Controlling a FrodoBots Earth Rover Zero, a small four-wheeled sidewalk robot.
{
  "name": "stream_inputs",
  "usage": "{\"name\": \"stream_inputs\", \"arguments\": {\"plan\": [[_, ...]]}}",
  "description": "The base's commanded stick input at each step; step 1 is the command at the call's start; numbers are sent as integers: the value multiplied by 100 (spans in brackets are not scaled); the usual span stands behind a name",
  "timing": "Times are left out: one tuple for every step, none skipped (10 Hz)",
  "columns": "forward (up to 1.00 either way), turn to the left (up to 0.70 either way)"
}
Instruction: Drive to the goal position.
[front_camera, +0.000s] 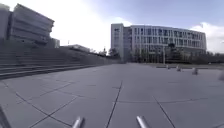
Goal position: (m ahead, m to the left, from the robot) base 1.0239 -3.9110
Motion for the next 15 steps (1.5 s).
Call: {"name": "stream_inputs", "arguments": {"plan": [[100,0],[100,0],[100,0],[79,0],[21,0],[0,0],[0,0],[0,0],[0,0],[0,0],[0,0],[19,0],[100,0],[100,0],[100,0]]}}
